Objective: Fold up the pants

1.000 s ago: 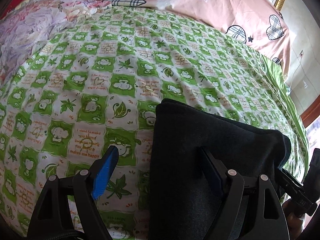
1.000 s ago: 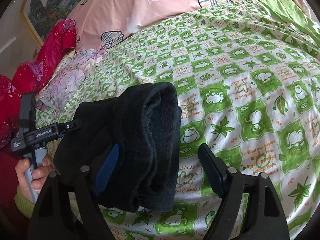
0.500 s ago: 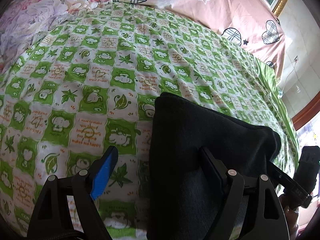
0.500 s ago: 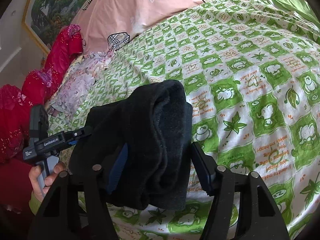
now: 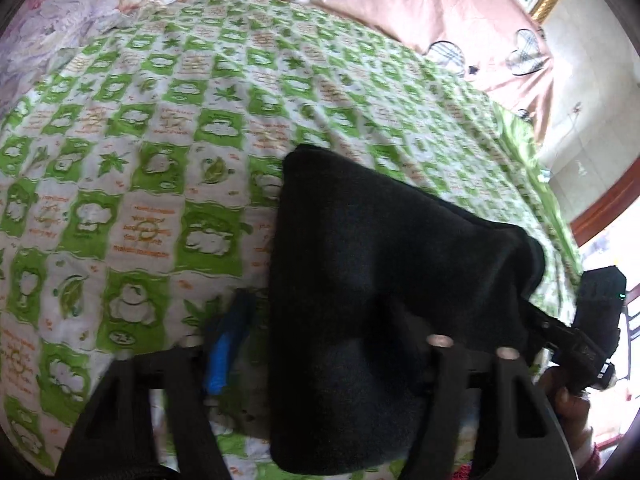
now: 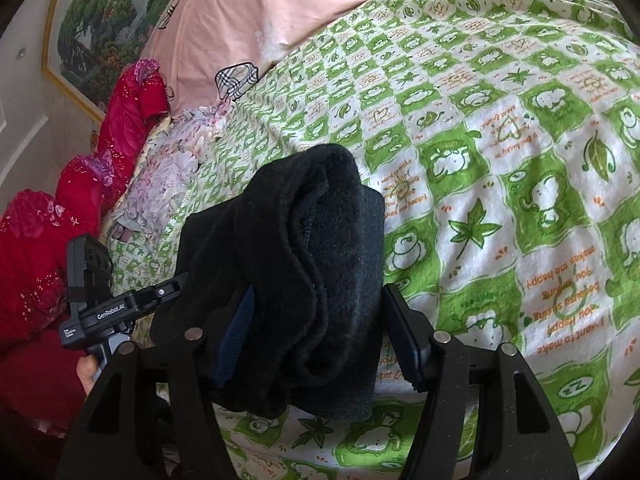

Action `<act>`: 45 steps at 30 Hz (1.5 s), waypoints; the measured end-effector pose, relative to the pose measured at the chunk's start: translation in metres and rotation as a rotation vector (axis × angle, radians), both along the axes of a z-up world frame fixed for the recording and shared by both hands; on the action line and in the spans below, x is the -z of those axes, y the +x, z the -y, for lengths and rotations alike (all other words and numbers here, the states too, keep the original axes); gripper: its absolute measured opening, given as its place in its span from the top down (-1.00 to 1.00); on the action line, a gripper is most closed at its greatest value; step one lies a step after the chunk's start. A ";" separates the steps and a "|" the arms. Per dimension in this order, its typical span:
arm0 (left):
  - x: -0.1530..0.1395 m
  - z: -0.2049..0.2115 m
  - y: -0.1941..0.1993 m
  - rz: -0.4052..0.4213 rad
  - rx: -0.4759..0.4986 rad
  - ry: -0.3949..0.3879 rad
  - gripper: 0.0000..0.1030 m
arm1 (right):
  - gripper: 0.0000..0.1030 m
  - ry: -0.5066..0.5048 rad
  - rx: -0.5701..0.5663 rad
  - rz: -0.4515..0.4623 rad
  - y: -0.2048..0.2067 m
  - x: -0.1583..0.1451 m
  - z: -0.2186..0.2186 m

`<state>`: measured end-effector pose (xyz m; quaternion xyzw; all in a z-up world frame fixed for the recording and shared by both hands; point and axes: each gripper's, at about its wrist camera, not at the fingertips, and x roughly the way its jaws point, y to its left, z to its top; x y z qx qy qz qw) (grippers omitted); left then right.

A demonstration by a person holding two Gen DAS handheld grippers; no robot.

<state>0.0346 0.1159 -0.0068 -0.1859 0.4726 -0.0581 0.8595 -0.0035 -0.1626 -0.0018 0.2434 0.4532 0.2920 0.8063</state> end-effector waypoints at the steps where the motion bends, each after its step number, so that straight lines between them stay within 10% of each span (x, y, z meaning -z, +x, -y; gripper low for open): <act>1: -0.002 0.001 -0.001 0.007 0.002 -0.001 0.06 | -0.15 0.004 -0.003 0.004 -0.001 -0.002 0.000; 9: -0.019 -0.005 -0.011 0.063 -0.021 -0.045 0.44 | 0.14 0.060 -0.020 0.078 -0.003 -0.028 -0.008; 23: -0.074 -0.056 -0.006 0.191 -0.140 0.044 0.48 | 0.16 0.083 -0.150 0.212 0.055 -0.073 -0.077; 45: -0.026 -0.123 0.035 0.069 -0.278 0.110 0.26 | -0.03 -0.015 -0.213 0.108 0.119 -0.025 -0.145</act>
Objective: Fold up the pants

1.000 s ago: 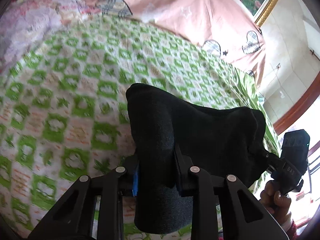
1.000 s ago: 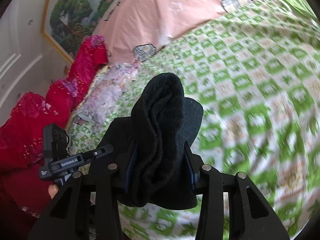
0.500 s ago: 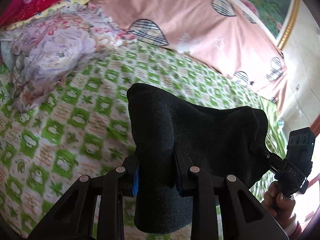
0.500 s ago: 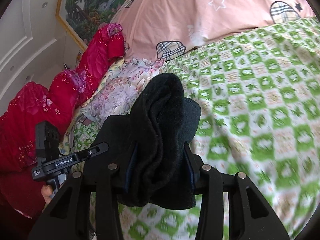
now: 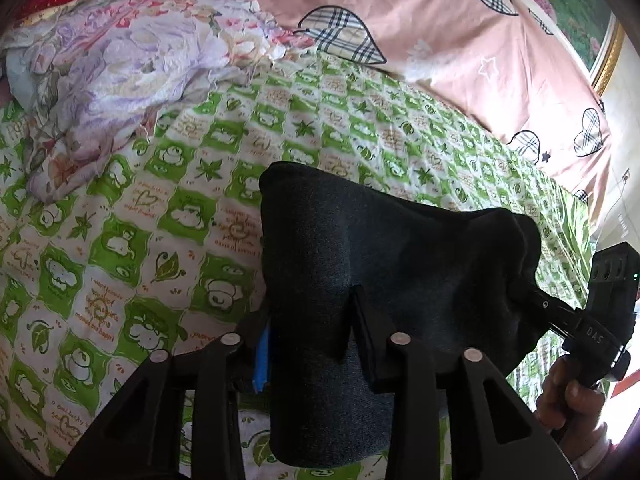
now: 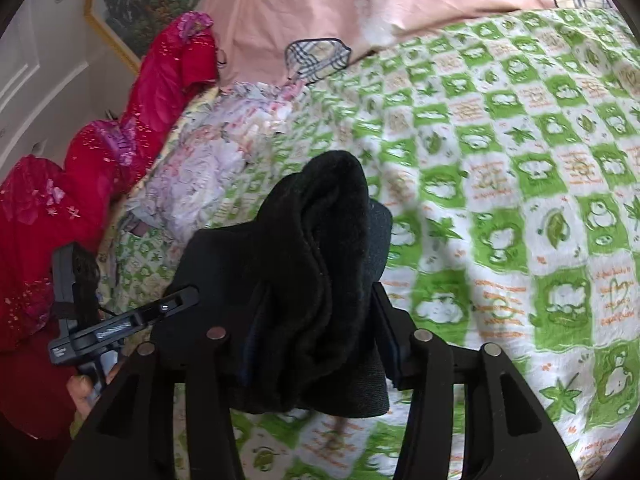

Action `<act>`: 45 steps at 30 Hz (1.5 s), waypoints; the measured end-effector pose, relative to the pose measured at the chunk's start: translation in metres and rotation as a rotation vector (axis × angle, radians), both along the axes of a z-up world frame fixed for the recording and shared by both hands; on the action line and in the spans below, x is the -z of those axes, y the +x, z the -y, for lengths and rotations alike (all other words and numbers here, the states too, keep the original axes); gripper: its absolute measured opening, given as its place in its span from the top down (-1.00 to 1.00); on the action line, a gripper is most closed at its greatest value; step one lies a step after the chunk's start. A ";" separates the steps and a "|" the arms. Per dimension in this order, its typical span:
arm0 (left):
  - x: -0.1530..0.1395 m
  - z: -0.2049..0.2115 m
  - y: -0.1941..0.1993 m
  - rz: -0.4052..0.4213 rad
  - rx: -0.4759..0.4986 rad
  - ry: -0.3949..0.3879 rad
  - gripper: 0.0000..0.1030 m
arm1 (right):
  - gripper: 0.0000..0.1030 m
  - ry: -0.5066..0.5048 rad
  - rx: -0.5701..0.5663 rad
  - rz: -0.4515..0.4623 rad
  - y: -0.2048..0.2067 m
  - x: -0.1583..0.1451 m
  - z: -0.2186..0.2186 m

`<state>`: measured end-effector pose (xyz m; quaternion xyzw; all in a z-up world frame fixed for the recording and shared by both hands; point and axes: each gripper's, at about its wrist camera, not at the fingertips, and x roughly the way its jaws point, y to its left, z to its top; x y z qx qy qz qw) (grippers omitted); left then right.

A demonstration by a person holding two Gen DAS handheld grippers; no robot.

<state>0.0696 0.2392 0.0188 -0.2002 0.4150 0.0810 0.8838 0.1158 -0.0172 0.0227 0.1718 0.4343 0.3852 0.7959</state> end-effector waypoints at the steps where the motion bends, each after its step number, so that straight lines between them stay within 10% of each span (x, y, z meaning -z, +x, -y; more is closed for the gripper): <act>1: 0.001 0.000 0.000 0.001 0.000 -0.003 0.26 | -0.04 0.002 -0.001 -0.001 0.000 0.001 0.000; 17: 0.006 0.001 0.004 -0.016 -0.007 0.032 0.02 | -0.09 -0.013 0.003 0.004 0.000 0.003 0.000; 30: -0.008 0.005 -0.024 -0.032 -0.069 0.113 -0.57 | -0.58 -0.090 0.015 0.129 -0.033 -0.028 0.000; 45: -0.023 0.039 -0.067 -0.034 -0.104 0.275 -0.63 | -0.76 -0.168 0.032 0.225 -0.084 -0.043 0.002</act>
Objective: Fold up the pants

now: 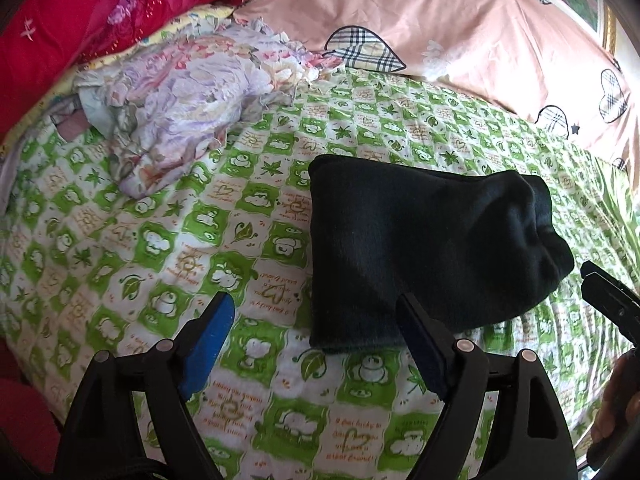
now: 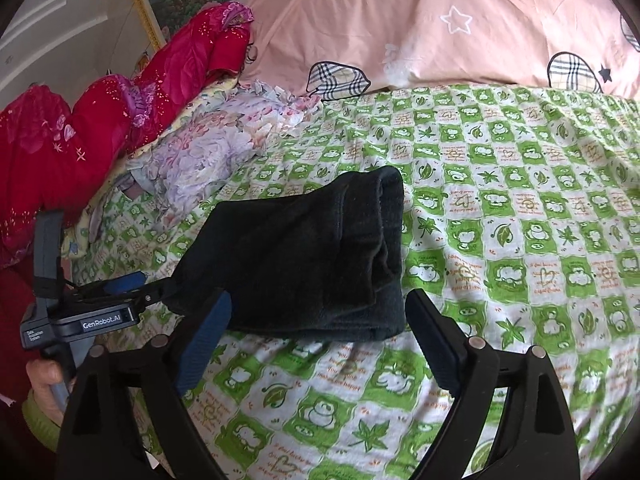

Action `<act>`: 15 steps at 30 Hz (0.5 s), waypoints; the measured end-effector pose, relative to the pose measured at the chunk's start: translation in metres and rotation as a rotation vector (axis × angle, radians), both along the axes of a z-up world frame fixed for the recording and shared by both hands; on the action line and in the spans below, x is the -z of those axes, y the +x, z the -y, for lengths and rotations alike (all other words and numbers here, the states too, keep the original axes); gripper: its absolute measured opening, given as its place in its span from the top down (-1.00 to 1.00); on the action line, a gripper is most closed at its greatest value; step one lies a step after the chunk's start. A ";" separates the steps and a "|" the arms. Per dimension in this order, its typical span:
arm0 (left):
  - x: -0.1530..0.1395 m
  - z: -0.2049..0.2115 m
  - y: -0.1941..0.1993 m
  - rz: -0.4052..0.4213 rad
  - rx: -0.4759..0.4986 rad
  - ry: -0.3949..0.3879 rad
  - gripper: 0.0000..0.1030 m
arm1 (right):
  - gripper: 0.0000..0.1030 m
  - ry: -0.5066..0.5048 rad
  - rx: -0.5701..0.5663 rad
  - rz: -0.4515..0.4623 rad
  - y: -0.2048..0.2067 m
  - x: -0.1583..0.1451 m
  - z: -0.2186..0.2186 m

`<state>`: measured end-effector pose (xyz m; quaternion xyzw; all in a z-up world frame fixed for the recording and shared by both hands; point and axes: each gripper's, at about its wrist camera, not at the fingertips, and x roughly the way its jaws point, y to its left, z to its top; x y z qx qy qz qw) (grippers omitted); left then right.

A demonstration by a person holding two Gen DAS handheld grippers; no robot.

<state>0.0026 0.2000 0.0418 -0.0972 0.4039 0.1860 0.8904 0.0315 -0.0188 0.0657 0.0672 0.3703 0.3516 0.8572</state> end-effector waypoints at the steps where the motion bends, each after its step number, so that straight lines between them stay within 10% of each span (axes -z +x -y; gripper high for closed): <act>1: -0.001 0.002 -0.002 0.001 -0.002 0.004 -0.63 | -0.77 -0.006 0.001 0.007 -0.003 -0.001 -0.001; 15: -0.012 0.018 -0.024 0.011 -0.020 0.099 -0.66 | -0.85 -0.124 -0.010 0.102 -0.033 -0.014 -0.019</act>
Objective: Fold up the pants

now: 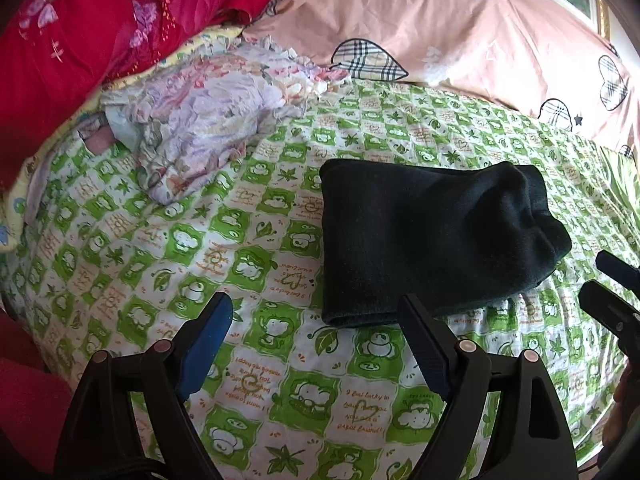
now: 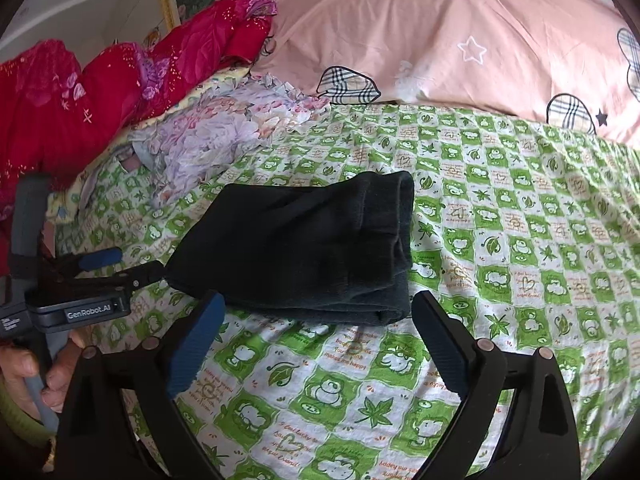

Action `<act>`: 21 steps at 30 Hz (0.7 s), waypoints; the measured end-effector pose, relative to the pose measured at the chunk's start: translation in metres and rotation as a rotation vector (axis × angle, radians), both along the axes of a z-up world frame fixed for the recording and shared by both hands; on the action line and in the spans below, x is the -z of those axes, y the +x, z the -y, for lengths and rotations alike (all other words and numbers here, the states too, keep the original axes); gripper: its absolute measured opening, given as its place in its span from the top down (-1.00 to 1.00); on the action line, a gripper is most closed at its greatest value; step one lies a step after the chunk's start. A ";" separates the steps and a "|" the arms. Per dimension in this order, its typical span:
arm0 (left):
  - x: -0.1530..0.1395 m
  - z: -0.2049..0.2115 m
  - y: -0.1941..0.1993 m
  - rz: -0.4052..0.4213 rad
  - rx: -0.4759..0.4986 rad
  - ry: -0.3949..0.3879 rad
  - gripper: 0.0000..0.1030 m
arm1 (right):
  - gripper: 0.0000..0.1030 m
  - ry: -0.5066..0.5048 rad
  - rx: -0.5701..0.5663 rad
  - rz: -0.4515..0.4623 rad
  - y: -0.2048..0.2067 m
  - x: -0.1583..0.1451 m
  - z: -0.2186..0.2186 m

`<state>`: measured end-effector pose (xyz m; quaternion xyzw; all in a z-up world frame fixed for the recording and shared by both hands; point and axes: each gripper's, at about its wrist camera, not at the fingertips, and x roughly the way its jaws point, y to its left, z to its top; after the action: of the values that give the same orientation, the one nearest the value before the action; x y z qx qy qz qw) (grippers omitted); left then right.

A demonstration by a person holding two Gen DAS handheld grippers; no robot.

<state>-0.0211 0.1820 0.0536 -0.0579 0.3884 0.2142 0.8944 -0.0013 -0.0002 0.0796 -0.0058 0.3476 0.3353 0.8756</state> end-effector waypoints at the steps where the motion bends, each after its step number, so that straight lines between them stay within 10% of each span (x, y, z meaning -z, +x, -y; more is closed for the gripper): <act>1: -0.002 0.001 -0.001 0.003 0.001 0.009 -0.66 | -0.85 0.000 -0.005 0.005 -0.001 -0.001 -0.001; 21: -0.008 0.008 -0.013 0.025 0.004 0.065 -0.77 | -0.88 -0.032 -0.010 0.042 -0.010 -0.003 -0.012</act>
<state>-0.0341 0.1735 0.0619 -0.0306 0.3702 0.2240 0.9010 -0.0113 0.0115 0.0826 -0.0284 0.3345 0.3340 0.8808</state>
